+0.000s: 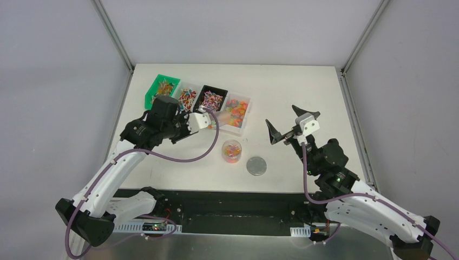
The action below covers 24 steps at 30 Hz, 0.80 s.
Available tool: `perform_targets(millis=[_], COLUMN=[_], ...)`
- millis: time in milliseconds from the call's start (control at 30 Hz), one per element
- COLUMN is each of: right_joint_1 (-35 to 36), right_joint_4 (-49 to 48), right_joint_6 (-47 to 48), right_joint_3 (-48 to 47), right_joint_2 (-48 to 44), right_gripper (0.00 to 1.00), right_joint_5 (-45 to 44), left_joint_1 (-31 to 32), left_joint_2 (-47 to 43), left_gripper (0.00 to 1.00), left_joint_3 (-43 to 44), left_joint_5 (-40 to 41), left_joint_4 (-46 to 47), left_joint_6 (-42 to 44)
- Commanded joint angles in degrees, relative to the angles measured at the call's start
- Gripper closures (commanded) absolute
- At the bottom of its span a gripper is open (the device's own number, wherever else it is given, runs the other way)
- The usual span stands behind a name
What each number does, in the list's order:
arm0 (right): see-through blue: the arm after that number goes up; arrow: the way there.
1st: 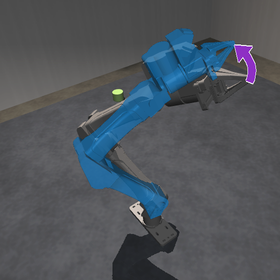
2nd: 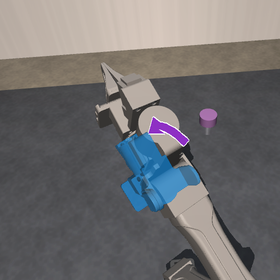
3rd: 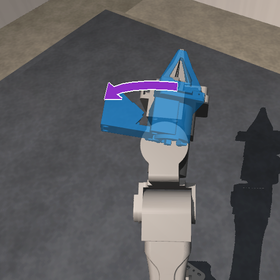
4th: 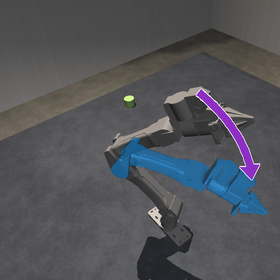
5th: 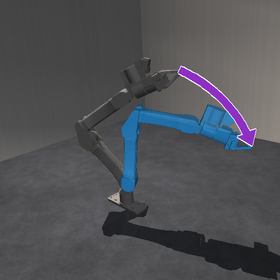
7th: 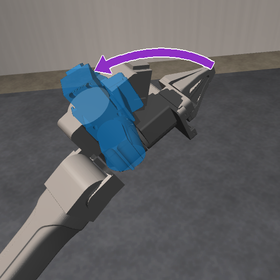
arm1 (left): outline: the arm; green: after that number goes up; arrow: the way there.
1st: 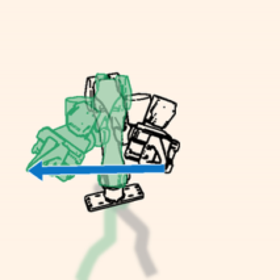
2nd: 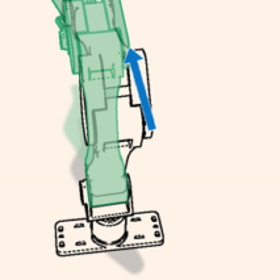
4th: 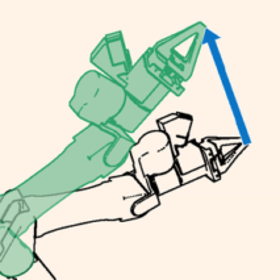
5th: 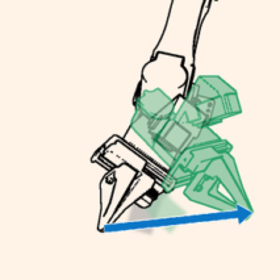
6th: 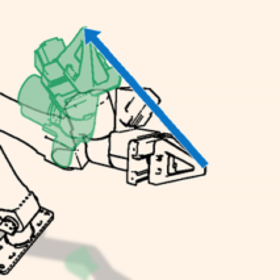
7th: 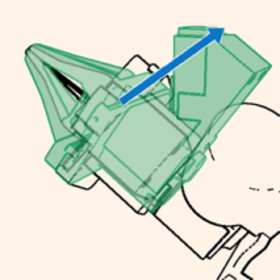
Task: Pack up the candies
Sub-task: Place the fake candies in the packing bottle.
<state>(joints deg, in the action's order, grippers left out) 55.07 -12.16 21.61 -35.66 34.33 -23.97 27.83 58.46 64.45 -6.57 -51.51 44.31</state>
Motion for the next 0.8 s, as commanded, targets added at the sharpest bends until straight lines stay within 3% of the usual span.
perform_targets(millis=[0, 267, 767], right_joint_1=[0.2, 0.3, 0.2], right_joint_4=[0.1, 0.6, 0.7], right_joint_6=[0.3, 0.5, 1.6], right_joint_3=[0.1, -0.2, 0.0], right_joint_2=[-0.9, -1.3, -2.1], right_gripper=[0.0, 0.0, 0.0], right_joint_5=[-1.4, -1.8, -3.1], left_joint_1=[2.4, 5.4, 11.2], left_joint_2=[-1.9, -3.0, 3.1], left_gripper=[1.0, 1.0, 1.0], left_joint_3=[3.3, 4.3, 7.2], left_joint_5=[4.3, 6.1, 10.9], left_joint_4=[-5.4, -9.4, -14.9], left_joint_6=[2.7, 6.9, 7.7])
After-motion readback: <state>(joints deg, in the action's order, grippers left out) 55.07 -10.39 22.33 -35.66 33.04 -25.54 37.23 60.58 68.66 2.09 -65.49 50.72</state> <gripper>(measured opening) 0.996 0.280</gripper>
